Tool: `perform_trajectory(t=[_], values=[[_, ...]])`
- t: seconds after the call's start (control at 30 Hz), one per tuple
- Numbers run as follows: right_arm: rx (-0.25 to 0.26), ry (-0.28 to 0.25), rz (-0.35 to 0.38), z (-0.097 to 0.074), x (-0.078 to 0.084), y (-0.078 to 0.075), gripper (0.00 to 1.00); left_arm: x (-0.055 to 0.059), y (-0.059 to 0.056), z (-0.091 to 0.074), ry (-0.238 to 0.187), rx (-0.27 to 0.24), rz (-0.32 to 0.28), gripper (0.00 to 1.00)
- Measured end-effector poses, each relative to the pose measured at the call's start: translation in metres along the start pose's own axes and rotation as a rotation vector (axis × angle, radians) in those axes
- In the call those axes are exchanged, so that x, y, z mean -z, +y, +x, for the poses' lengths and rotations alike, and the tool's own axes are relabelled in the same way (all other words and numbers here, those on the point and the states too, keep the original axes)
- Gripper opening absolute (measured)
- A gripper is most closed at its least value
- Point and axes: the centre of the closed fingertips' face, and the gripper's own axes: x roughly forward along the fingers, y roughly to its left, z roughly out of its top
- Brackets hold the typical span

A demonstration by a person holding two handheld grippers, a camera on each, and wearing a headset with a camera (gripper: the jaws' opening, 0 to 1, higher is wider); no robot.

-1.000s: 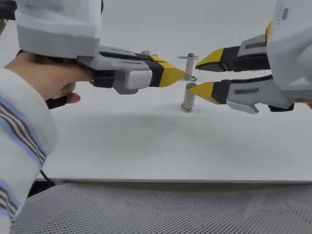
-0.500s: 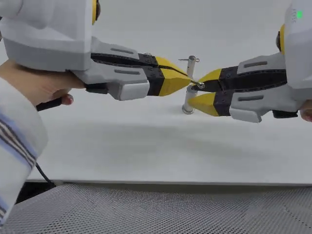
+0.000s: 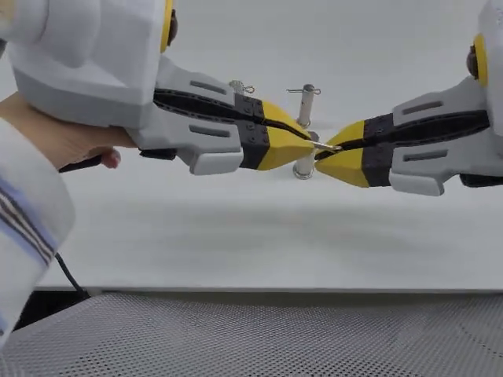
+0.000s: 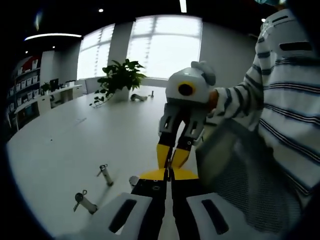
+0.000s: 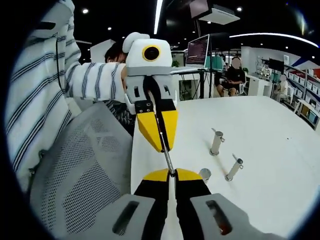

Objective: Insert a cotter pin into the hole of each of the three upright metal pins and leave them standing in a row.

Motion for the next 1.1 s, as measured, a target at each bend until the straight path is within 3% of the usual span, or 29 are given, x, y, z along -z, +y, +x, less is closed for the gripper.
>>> perform_trajectory(t=[0.27,0.37,0.43,0.5,0.63,0.8,0.9,1.03,1.1], values=[[-0.061,0.050,-0.017,-0.004,0.005,0.017,0.00,0.011,-0.007,0.005,0.083,0.063,0.078,0.00],[-0.069,0.067,-0.024,-0.007,0.008,0.018,0.00,0.014,-0.007,0.009,0.101,0.074,0.086,0.00],[-0.070,0.073,-0.028,-0.009,0.010,0.016,0.00,0.016,-0.007,0.011,0.116,0.080,0.046,0.00],[-0.070,0.079,-0.038,-0.011,0.011,0.017,0.00,0.017,-0.008,0.014,0.117,0.090,0.082,0.00],[-0.052,0.081,-0.035,-0.015,0.013,0.014,0.00,0.016,-0.003,0.016,0.114,0.081,0.082,0.00],[-0.015,0.090,-0.037,-0.023,0.016,0.004,0.00,0.021,0.003,0.019,0.147,0.060,0.109,0.01],[0.028,0.099,-0.025,-0.031,0.023,-0.012,0.00,0.018,0.005,0.023,0.152,0.032,0.101,0.08],[0.062,0.117,-0.018,-0.034,0.029,-0.022,0.00,0.019,0.010,0.026,0.158,0.020,0.095,0.05],[0.083,0.139,-0.016,-0.035,0.034,-0.028,0.00,0.021,0.015,0.027,0.167,0.001,0.097,0.11]])
